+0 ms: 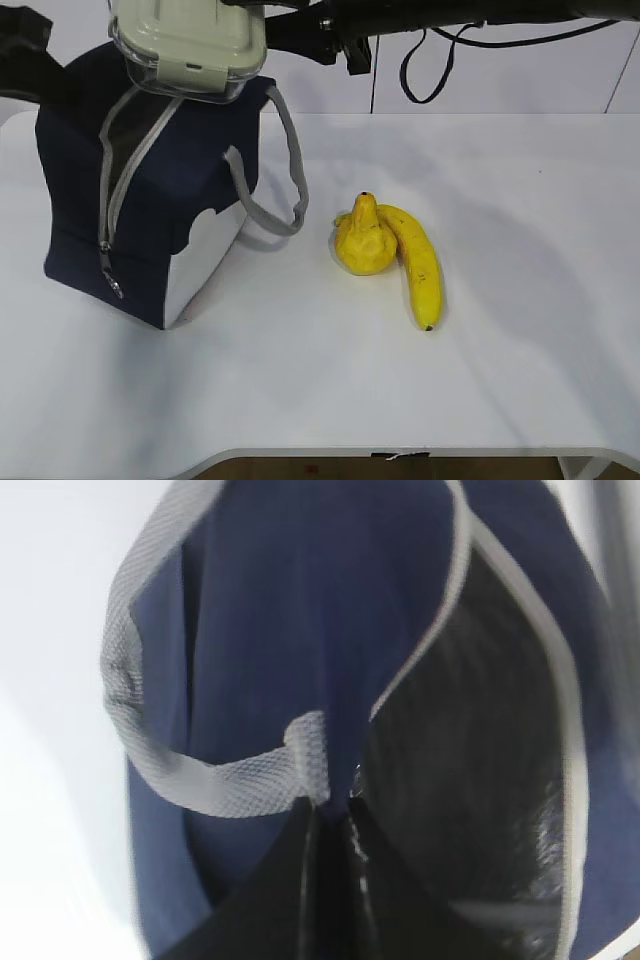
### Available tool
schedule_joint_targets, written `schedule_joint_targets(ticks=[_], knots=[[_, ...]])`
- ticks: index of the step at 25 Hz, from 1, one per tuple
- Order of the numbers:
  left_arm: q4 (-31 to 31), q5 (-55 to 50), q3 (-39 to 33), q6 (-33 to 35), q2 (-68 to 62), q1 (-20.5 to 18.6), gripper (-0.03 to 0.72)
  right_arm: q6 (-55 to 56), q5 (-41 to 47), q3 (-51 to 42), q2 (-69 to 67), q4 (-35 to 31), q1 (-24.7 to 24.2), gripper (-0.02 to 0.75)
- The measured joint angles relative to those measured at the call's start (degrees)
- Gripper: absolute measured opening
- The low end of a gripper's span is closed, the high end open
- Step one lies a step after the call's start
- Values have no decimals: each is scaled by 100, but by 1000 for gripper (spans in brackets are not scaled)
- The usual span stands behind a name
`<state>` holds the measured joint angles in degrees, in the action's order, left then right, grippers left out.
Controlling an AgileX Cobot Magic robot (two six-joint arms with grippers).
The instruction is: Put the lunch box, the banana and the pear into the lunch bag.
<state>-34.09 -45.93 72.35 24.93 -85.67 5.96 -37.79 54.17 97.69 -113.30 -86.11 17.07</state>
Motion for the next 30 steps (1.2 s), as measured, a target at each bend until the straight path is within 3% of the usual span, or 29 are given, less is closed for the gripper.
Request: schedule_joint_targets(ticks=[10,24,30], knots=[[-224,-15,344,82,-8,0,-1,-6,-283,12,-555,693,0,364],[-811,167,344,171,-266,0,-1,269,-269,12,-1299,676,0,364],[-885,11,358,329,-484,105,-1,240,-362,12,-1379,135,39,363]])
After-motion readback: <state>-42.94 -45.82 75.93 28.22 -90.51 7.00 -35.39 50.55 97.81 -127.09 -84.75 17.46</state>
